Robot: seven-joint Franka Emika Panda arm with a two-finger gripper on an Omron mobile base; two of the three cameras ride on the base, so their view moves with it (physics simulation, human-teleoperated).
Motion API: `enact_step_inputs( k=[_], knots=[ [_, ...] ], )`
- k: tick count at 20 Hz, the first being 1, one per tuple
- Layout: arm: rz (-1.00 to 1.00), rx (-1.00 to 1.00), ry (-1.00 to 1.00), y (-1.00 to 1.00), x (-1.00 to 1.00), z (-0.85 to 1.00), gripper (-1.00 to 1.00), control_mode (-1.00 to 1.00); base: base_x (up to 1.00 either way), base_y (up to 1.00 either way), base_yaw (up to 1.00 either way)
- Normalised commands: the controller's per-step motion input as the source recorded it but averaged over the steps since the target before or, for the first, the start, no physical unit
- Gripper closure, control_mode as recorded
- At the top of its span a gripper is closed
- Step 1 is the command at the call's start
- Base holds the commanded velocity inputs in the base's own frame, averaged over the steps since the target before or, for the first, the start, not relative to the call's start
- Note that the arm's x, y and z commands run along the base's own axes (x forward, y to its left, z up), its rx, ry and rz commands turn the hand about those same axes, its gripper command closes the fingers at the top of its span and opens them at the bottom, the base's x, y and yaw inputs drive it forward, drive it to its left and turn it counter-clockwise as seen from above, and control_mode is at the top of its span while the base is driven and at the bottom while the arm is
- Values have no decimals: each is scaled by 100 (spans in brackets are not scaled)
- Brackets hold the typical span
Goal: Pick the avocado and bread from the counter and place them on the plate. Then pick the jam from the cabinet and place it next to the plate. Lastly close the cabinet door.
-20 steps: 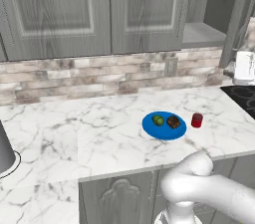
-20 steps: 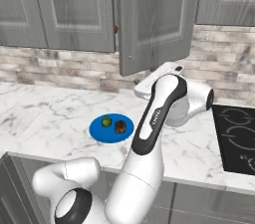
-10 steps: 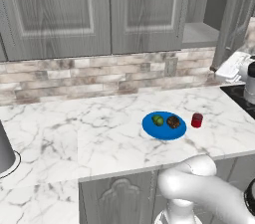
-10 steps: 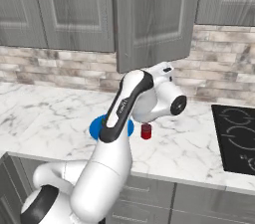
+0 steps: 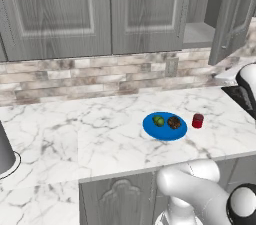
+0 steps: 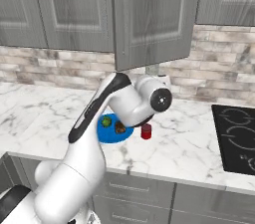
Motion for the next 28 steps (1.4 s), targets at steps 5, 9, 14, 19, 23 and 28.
enact_step_inputs(
  k=[5, 9, 14, 19, 23, 28],
  knots=[
    [-16, 4, 9, -36, -40, 47, -100, -100, 0, 0, 0],
    [-2, 14, -16, -17, 5, 51, -100, -100, 0, 0, 0],
    [0, 14, -25, 7, 56, 7, -100, -100, 0, 0, 0],
    [0, 6, -23, 50, 100, -35, -100, -100, 0, 0, 0],
    [-1, 2, -14, 51, 100, -38, -100, -100, 0, 0, 0],
    [-7, 11, -13, 43, 87, 26, -100, -100, 0, 0, 0]
  ],
)
